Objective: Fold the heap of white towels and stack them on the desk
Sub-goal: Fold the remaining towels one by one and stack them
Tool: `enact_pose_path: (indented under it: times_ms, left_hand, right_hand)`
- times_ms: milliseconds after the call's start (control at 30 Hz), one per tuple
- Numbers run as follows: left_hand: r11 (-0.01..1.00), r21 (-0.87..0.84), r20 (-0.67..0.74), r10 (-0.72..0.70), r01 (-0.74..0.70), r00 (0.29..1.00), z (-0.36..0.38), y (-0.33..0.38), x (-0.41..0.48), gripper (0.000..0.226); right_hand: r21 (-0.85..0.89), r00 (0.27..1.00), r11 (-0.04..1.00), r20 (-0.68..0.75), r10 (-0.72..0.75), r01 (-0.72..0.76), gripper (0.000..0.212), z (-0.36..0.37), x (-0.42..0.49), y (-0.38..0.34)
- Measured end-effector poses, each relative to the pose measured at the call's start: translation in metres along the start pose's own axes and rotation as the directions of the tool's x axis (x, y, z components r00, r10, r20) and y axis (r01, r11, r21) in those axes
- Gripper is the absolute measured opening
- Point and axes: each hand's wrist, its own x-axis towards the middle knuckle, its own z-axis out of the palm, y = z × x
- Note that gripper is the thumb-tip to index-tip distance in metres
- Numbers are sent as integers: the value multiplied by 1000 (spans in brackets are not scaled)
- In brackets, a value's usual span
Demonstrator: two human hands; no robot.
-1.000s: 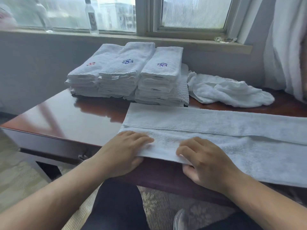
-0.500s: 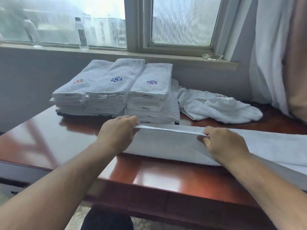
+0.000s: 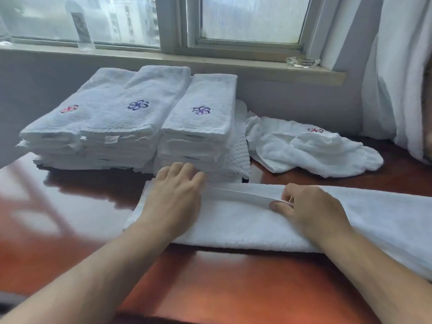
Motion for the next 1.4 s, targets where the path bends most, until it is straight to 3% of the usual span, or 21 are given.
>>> enact_pose_path:
  times_ms: [167,300,567,733,967,1067,1133,1233,1300,1400]
  left_hand:
    - [951,-254,98,209,-178,973,9,73,25,46]
    - [886,-377,65,316,-270,947,15,143,40,44]
    - [794,-444,-4,462,-416,887,9,259,63,34]
    - [811,-449,-6,416,-374,909,10,292,76,27]
    - [826,-460,-87,324,-327,942,12,289,107,23]
    - [842,-447,-75,301,-302,951,13,281,124,23]
    - [853,-437,-48,296,-286,954,15,275,135,24]
    - [862,-434,-11,286,-262,958,21,269,149,25]
    - [860,-455,35,278,-232,960,25,268,155,23]
    - [857,-468,85,285,-215,955,32,269,161,24]
  right_hand:
    - [-59,984,997,-171,-51,41,30,-7,-31,30]
    - [-107,963,990,-265,59,-91,22,-23,-70,84]
    - [-269,891,880,-351,289,-392,15,-60,-141,190]
    - [-333,825,797,-459,329,-503,21,-79,-155,232]
    - [-231,767,791,-499,403,-566,14,-112,-116,277]
    - [66,748,849,-440,496,-524,9,-118,-92,294]
    - [308,720,802,-356,595,-511,9,-120,-77,306]
    - [492,741,737,-240,627,-464,15,-116,-58,324]
    - [529,748,700,-171,641,-480,15,-109,-45,336]
    - [371,764,746,-132,632,-553,22,-95,-27,349]
